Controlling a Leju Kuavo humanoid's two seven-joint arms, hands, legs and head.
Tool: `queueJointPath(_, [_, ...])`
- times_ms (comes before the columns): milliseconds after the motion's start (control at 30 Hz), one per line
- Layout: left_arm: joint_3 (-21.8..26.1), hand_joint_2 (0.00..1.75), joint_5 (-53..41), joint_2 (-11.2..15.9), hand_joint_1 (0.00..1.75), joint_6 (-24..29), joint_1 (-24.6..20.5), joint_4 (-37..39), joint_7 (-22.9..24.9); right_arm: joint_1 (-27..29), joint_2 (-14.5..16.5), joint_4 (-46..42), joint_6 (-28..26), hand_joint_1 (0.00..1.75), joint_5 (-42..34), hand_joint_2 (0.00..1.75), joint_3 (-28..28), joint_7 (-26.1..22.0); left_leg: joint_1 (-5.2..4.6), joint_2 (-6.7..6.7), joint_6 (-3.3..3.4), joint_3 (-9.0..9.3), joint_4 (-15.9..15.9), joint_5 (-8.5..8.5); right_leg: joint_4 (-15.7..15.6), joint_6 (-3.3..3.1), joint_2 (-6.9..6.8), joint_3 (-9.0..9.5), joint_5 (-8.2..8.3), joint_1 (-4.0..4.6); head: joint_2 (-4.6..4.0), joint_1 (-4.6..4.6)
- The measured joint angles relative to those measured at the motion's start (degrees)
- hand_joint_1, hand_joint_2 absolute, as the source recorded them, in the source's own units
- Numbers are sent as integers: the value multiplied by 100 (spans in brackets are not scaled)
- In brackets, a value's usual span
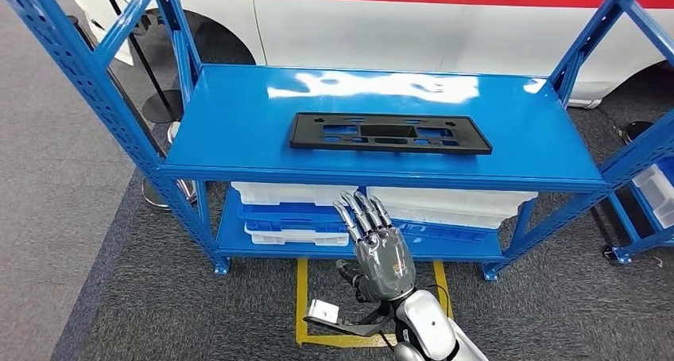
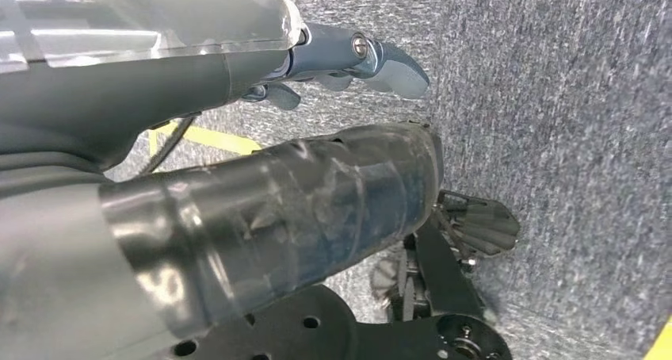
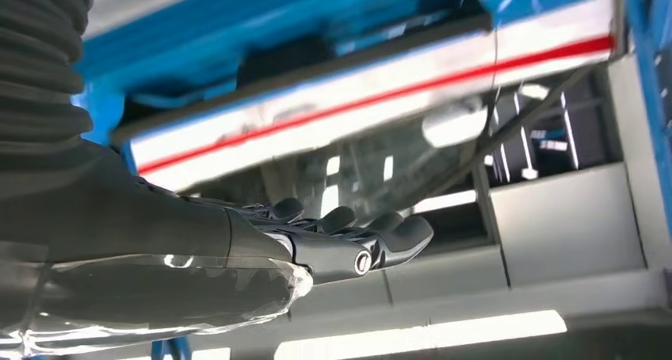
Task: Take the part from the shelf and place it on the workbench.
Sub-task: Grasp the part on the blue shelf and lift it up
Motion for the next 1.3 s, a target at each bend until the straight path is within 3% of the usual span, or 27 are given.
queueJointPath(67, [-10, 0, -16, -10, 0, -2, -5, 0, 3, -16, -9, 14, -108, 0, 286, 175, 4, 149, -3, 1, -32, -6, -15, 2, -418, -61, -4, 183, 90, 49, 0, 1])
queueJointPath(133, [-23, 0, -33, -14, 0, -3, -7, 0, 6, -20, -23, 39, -193, 0, 556, 175, 5, 295, -5, 7, -90, 5, -54, 15, -479, -90, 5, 200, 99, 64, 0, 3])
queueJointPath(200, [-38, 0, -46, -11, 0, -4, -8, 0, 10, -22, -34, 63, -264, 0, 822, 175, 5, 436, -13, 9, -143, -8, 22, -64, -594, -129, 2, 272, 151, 26, 0, 2])
queueJointPath(267, [-54, 0, -53, -8, 0, -5, -8, 0, 14, -27, -36, 86, -320, 0, 1070, 175, 5, 570, -13, 3, -172, -203, 479, -348, -683, -172, -14, 338, 187, -9, 0, -1])
queueJointPath(333, [-70, 0, -54, -7, 0, -12, 0, 0, 19, -28, -40, 124, -346, 0, 1267, 175, 5, 684, -5, 2, -197, -533, 1164, -641, -684, -197, -19, 343, 171, -7, 0, -3])
queueJointPath(367, [-77, 0, -55, -6, 0, -17, 8, 0, 23, -26, -42, 144, -351, 0, 1330, 175, 5, 722, -1, 3, -209, -637, 1361, -668, -676, -199, -16, 345, 157, -5, 0, -3])
queueJointPath(400, [-81, 0, -56, -4, 0, -23, 15, 0, 27, -25, -44, 164, -356, 0, 1373, 175, 4, 749, 3, 5, -218, -651, 1369, -590, -663, -193, -9, 350, 141, -7, 0, -3])
queueJointPath(433, [-84, 0, -57, -1, 0, -28, 19, 0, 30, -25, -44, 180, -359, 0, 1398, 175, 4, 763, 6, 6, -222, -557, 1157, -419, -641, -180, 1, 359, 119, -13, 0, -3])
queueJointPath(500, [-90, 0, -60, 12, 0, -42, 17, 0, 32, -27, -44, 198, -363, 0, 1419, 175, 2, 773, 3, 2, -213, -221, 441, -85, -561, -129, 16, 369, 50, -16, 0, -4])
queueJointPath(567, [-96, 0, -61, 19, 0, -54, 7, 0, 33, -30, -44, 203, -367, 0, 1431, 175, 0, 775, -9, -13, -156, -21, 35, -9, -487, -69, 22, 353, -10, 0, 0, -2])
queueJointPath(733, [-103, 0, -59, 27, 0, -60, 18, 0, 37, -36, -44, 208, -374, 0, 1438, 175, -5, 778, 12, -21, -14, 79, -38, -50, -264, 42, 10, 288, -93, 3, 0, 4])
queueJointPath(967, [-104, 0, -59, 31, 0, -61, 16, 0, 37, -44, -44, 207, -376, 0, 1440, 175, -6, 778, 19, -19, 11, 106, -47, -62, -50, 81, 1, 184, -186, -6, 0, 9])
queueJointPath(1033, [-105, 0, -59, 31, 0, -61, 11, 0, 36, -43, -44, 208, -376, 0, 1441, 175, -6, 779, 15, -19, 27, 116, -46, -75, 270, 103, 0, -3, -314, -20, 0, 8])
queueJointPath(1067, [-108, 0, -59, 31, 0, -62, 12, 0, 35, -38, -44, 215, -376, 0, 1442, 175, -6, 779, 6, -20, 36, 148, -46, -107, 555, 109, -1, -222, -359, -27, 0, 8])
queueJointPath(1133, [-114, 0, -59, 12, 0, -69, 12, 1, 27, -38, -45, 234, -374, 0, 1444, 175, -7, 781, -1, -26, 16, 312, -88, -239, 263, -24, -8, -314, -77, 51, 0, 12])
queueJointPath(1167, [-116, 0, -59, -1, 0, -73, 13, 1, 24, -37, -47, 244, -373, 0, 1446, 175, -8, 782, -8, -25, -13, 406, -104, -290, -33, -111, -7, -274, 131, 99, 0, 14])
queueJointPath(1200, [-117, 0, -59, -14, 0, -74, 14, 2, 21, -40, -49, 247, -372, 0, 1446, 175, -9, 782, -12, -24, -53, 490, -132, -307, -448, -200, -5, -97, 310, 143, 0, 18])
queueJointPath(1300, [-119, 0, -59, -7, 0, -72, 13, 2, 14, -51, -44, 242, -370, 0, 1446, 175, -10, 784, -31, -19, -127, 486, 81, -321, -700, -253, -2, 189, 361, 74, 0, 15])
